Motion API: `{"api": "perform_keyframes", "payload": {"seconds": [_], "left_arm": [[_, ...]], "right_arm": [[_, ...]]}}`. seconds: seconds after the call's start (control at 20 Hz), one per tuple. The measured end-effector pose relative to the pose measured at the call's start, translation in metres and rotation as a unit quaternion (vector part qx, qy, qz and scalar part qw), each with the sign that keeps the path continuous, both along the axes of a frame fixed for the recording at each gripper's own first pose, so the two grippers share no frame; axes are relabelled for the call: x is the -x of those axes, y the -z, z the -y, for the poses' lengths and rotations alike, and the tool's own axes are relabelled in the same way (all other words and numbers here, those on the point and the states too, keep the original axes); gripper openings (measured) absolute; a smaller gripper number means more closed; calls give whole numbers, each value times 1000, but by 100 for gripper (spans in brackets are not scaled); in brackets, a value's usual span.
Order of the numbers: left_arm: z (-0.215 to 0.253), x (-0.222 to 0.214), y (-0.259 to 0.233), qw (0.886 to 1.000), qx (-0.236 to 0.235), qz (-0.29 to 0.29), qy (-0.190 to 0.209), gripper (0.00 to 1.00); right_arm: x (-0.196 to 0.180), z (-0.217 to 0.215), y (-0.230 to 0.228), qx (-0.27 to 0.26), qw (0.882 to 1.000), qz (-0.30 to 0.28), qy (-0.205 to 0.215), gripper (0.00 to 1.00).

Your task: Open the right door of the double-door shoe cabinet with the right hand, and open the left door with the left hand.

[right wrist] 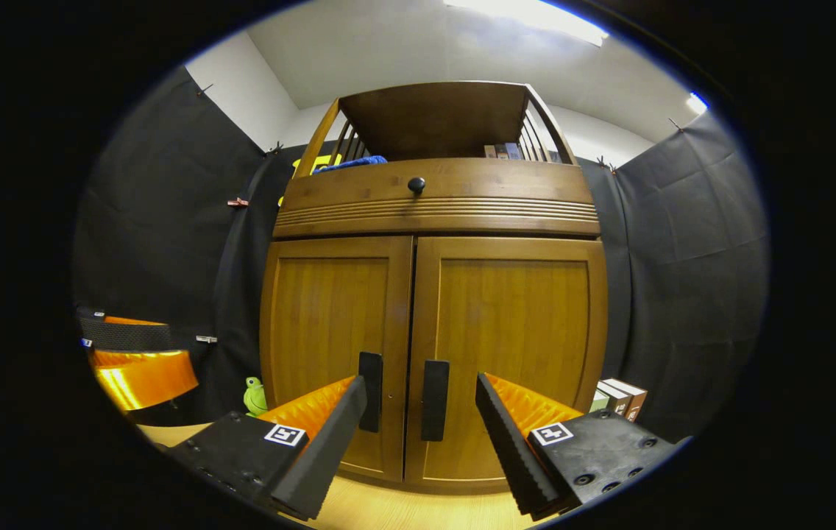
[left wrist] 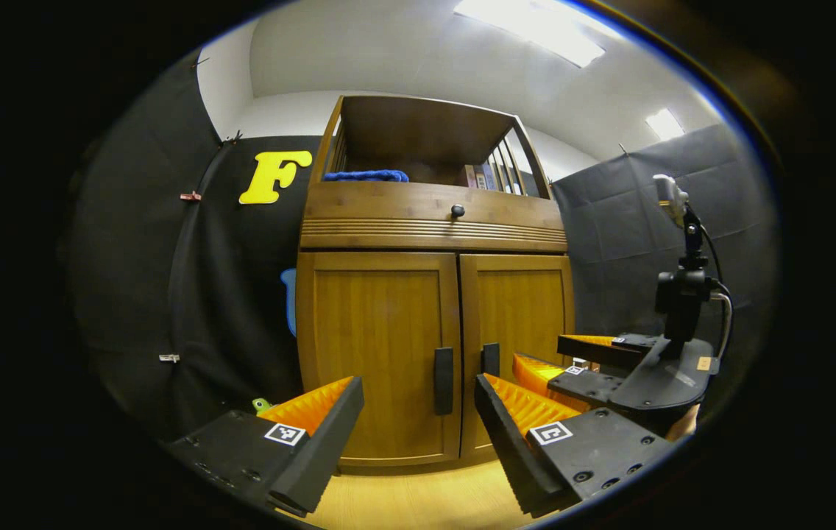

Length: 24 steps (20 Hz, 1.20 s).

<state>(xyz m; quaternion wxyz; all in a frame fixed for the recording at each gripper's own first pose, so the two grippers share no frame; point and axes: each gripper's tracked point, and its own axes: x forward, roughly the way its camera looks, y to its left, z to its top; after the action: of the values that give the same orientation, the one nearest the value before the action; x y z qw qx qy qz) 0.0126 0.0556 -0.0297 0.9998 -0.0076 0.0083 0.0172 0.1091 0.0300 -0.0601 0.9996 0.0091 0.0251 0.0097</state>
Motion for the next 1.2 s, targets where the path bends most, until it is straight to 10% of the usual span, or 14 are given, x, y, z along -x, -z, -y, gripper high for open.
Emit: {"api": "perform_keyframes", "payload": {"seconds": [0.85,1.2], "left_arm": [[-48,-7,14,997,-43,0,-58,95],[-49,-4,15,998,-36,5,-57,94]], "right_arm": [[-102,25,98,-17,995,-77,54,84],[-106,16,106,-11,996,-73,44,43]]}}
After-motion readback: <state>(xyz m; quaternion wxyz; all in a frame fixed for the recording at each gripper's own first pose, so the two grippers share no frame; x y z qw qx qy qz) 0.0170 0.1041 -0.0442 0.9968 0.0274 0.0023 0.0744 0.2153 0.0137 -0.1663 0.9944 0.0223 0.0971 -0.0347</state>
